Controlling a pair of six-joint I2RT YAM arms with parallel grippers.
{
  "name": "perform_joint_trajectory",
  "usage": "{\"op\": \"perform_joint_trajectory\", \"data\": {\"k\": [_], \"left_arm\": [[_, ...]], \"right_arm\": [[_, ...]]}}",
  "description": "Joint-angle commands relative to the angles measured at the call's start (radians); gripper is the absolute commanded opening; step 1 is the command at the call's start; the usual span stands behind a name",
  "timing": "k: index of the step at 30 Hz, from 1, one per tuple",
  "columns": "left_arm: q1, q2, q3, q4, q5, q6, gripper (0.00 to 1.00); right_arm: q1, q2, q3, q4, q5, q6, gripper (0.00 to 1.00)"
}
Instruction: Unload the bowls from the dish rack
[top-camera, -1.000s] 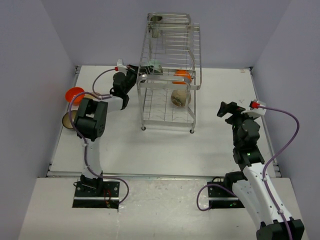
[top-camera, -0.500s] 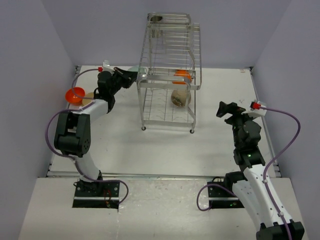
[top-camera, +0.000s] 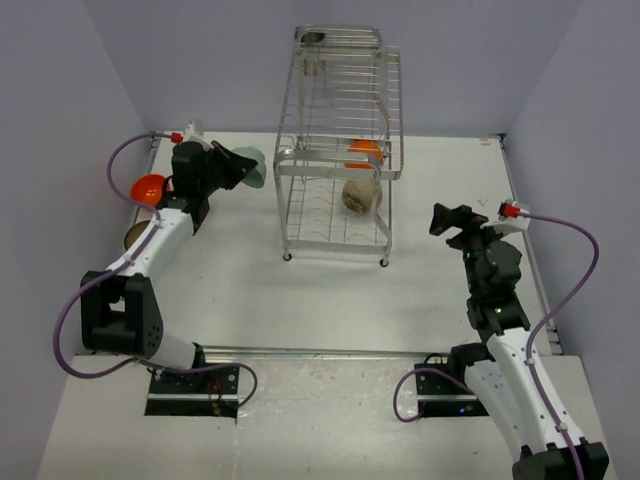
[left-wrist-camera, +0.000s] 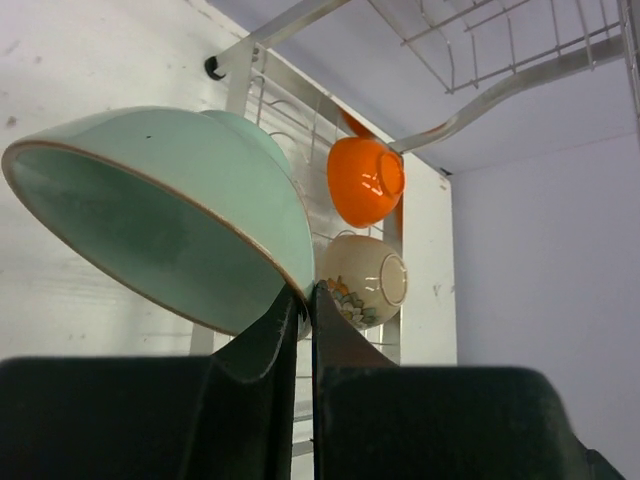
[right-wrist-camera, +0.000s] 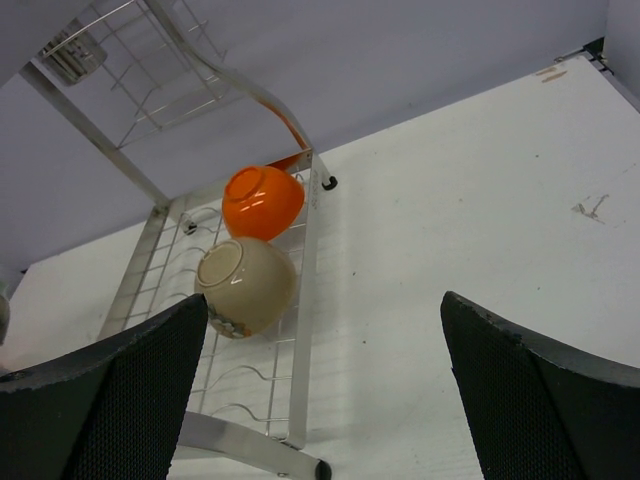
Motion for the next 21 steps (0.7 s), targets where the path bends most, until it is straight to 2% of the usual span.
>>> {"op": "perform_joint_trajectory", "data": {"k": [1,6,13,21], "left_arm": [[0.000,-0.102,0.016,-0.112,-0.062,0.153,0.00],[0.000,-0.182,0.013,-0.365,-0.159,0.286,0.00],[0.000,-0.263,0.016,-0.604,-0.378,0.418,0.00],[0.000,-0.242,-0.025,-0.672,-0.516,0.503,0.00]], "right_arm": [[0.000,-0.004,0.015,0.018,-0.028,0.012,0.99],[0.001,-0.010,0.021,0.006,-0.025,0.009,0.99],[0.003,-0.008,0.027,-0.008,-0.033,0.015,0.99],[0.004,-0.019,0.032,-0.016,-0.039,0.012,0.99]]}}
